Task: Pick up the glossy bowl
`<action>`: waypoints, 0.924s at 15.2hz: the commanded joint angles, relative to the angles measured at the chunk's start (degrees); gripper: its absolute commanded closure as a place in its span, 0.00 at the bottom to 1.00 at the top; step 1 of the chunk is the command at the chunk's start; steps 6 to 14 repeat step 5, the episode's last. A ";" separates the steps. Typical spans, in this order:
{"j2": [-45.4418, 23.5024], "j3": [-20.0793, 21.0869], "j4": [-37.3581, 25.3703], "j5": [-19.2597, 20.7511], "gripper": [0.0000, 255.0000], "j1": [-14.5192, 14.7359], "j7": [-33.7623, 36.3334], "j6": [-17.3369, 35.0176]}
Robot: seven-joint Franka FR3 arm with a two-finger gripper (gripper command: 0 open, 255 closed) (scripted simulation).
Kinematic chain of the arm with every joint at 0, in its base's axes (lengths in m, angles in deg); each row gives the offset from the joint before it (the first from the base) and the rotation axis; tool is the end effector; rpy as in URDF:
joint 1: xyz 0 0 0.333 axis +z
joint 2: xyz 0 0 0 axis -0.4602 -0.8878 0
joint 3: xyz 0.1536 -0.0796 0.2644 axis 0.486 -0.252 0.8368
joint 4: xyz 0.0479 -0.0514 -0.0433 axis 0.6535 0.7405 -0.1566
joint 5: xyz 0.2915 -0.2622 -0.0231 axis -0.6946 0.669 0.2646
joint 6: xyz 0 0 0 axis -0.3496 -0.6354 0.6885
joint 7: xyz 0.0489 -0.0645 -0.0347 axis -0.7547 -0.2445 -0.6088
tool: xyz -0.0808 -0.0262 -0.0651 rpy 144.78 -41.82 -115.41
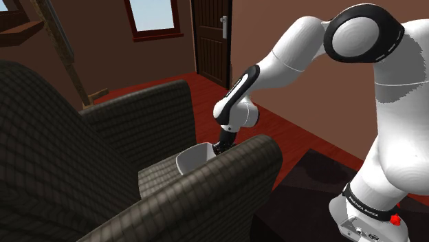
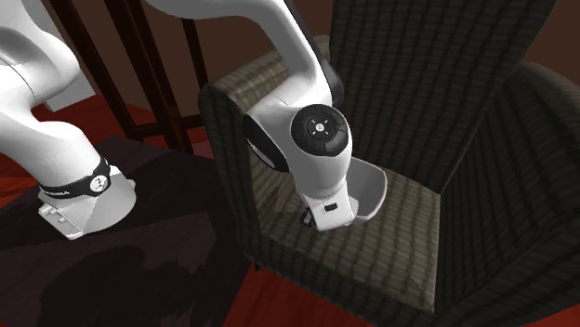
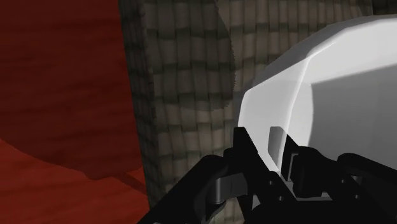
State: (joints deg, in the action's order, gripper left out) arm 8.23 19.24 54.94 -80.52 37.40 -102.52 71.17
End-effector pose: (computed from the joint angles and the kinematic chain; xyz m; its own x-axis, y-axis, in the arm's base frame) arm 0.5199 0.1017 0.1630 0.9791 -0.1818 -0.0913 -0.2028 -0.9086 -0.3651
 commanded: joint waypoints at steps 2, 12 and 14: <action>2.53 -0.71 0.75 1.45 1.00 0.46 1.74 -1.54; 3.39 -0.95 0.96 1.99 1.00 0.59 2.36 -2.10; 3.39 -0.95 0.96 1.99 1.00 0.59 2.36 -2.10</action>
